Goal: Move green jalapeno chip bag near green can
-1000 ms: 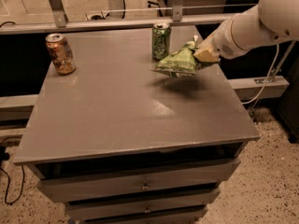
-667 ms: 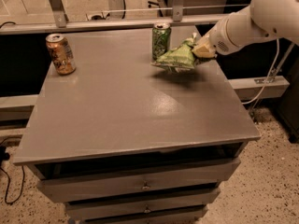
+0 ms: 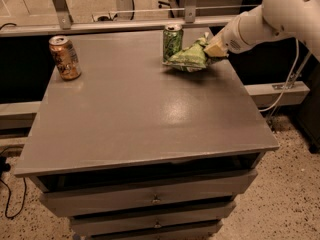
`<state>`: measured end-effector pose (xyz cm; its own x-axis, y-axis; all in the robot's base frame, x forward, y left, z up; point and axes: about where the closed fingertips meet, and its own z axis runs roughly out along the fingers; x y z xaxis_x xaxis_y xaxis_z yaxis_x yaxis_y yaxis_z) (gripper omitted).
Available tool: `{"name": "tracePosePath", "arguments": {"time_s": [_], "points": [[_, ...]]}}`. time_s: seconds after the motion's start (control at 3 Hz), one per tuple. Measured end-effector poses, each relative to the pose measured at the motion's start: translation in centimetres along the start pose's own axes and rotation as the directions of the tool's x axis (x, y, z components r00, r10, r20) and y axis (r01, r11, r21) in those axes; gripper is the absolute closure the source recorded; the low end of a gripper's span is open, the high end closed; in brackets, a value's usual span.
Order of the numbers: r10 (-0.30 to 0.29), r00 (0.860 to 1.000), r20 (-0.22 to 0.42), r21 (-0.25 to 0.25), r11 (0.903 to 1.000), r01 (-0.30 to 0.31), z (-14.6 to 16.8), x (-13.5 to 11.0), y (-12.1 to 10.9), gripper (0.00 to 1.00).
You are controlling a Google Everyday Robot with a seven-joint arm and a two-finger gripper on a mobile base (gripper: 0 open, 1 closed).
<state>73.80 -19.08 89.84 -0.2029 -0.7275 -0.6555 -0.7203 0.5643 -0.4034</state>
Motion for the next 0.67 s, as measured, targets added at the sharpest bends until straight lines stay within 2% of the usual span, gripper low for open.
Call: {"name": "tracePosePath", "arguments": {"time_s": [0.67], "points": [[0.002,1.000,0.014,-0.028,0.9996,-0.002,1.44,-0.06,-0.31,0.13]]}}
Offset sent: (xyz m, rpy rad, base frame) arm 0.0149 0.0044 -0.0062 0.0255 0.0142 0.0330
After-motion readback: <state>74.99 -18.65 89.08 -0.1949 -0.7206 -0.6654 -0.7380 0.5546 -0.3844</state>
